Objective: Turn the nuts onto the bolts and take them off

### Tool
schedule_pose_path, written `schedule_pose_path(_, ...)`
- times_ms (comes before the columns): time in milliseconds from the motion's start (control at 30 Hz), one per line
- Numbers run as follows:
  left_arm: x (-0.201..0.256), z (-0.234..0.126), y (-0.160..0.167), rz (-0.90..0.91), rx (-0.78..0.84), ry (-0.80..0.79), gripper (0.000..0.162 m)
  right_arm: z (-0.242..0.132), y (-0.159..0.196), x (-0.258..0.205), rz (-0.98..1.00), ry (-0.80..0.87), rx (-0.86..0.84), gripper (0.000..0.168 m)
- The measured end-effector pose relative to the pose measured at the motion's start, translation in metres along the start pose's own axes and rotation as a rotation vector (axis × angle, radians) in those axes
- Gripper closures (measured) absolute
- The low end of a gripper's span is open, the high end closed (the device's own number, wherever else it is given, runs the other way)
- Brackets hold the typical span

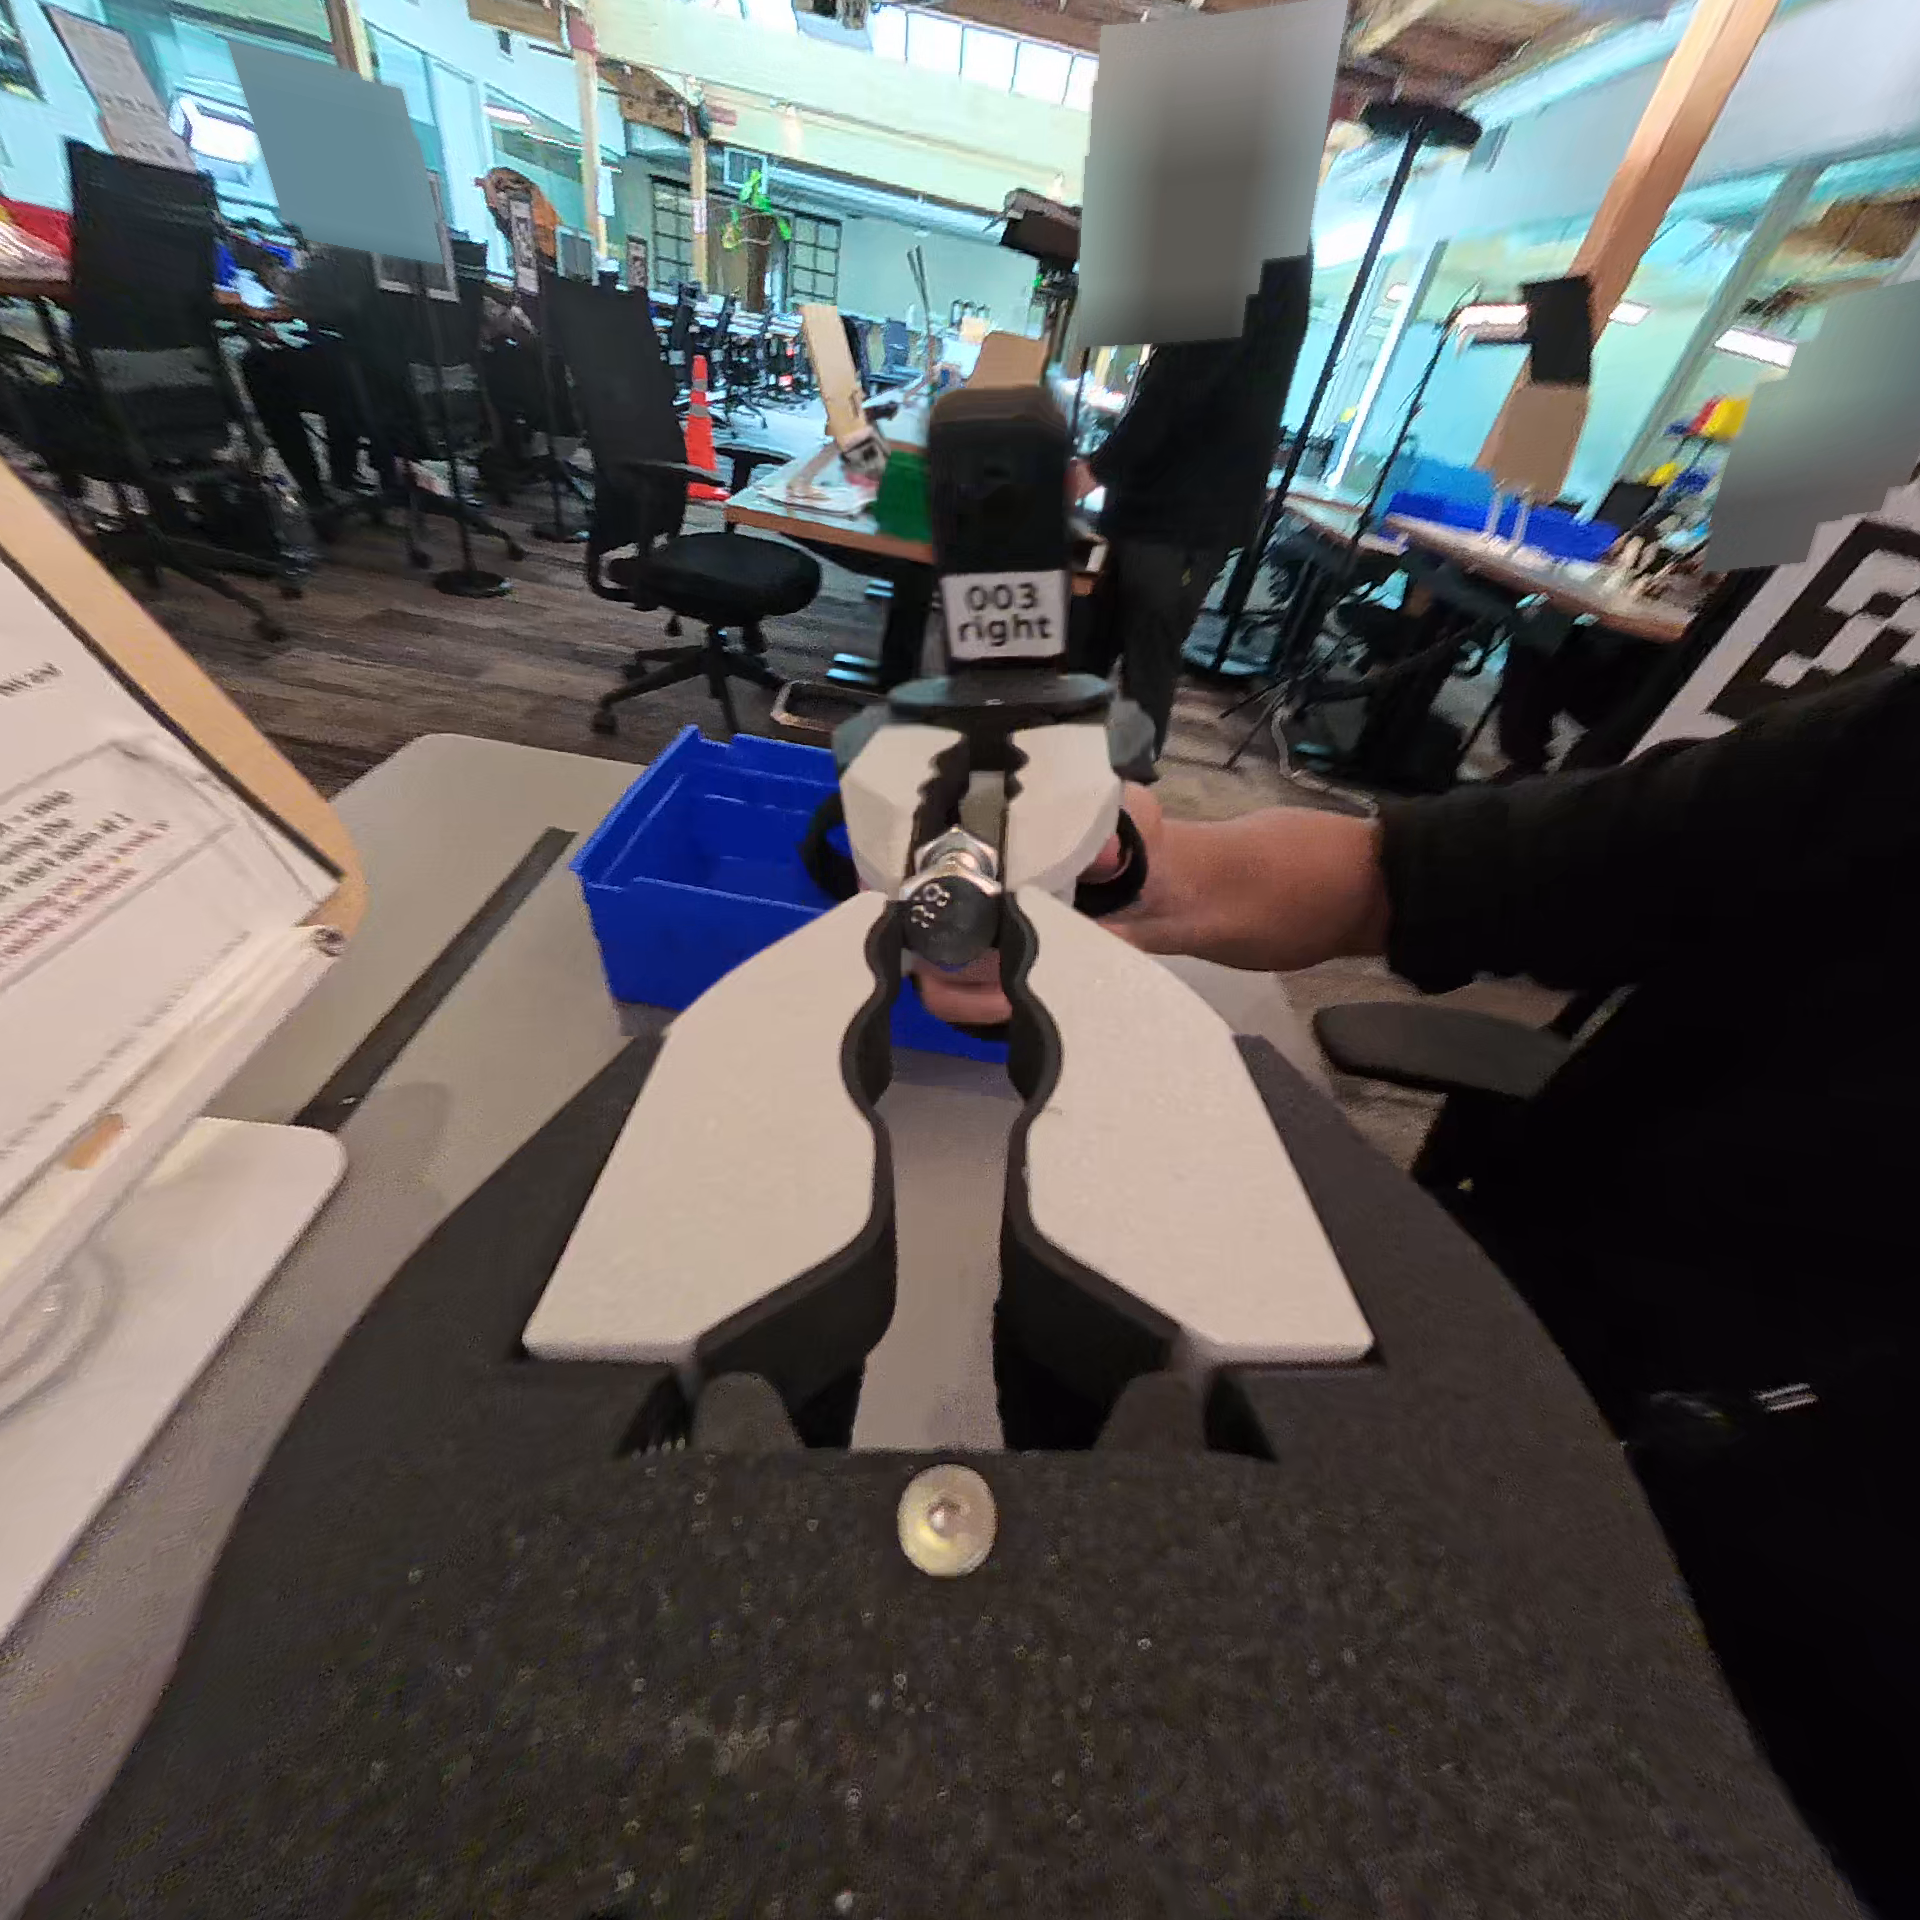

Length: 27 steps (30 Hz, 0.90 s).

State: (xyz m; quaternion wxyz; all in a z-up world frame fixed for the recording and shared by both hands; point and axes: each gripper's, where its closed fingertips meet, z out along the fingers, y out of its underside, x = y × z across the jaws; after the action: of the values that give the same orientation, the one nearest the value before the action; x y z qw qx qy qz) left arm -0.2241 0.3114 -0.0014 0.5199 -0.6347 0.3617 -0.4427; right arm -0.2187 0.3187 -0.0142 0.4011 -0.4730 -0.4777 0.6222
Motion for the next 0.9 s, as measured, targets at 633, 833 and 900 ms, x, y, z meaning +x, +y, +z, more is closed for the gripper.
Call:
schedule_pose_path(633, -0.005, 0.008, 0.009, -0.44, 0.029, 0.182, 0.145, -0.008, -0.009, 0.017, -2.298, 0.6, -0.477, 0.151)
schedule_pose_path(833, -0.008, 0.009, 0.009, -0.471, 0.043, 0.189, 0.146, -0.01, -0.01, 0.024, -2.39, 0.599, -0.475, 0.151)
schedule_pose_path(900, -0.008, 0.01, 0.009, -0.454, 0.042, 0.177, 0.146, -0.013, -0.012, 0.025, -2.328, 0.631, -0.447, 0.151)
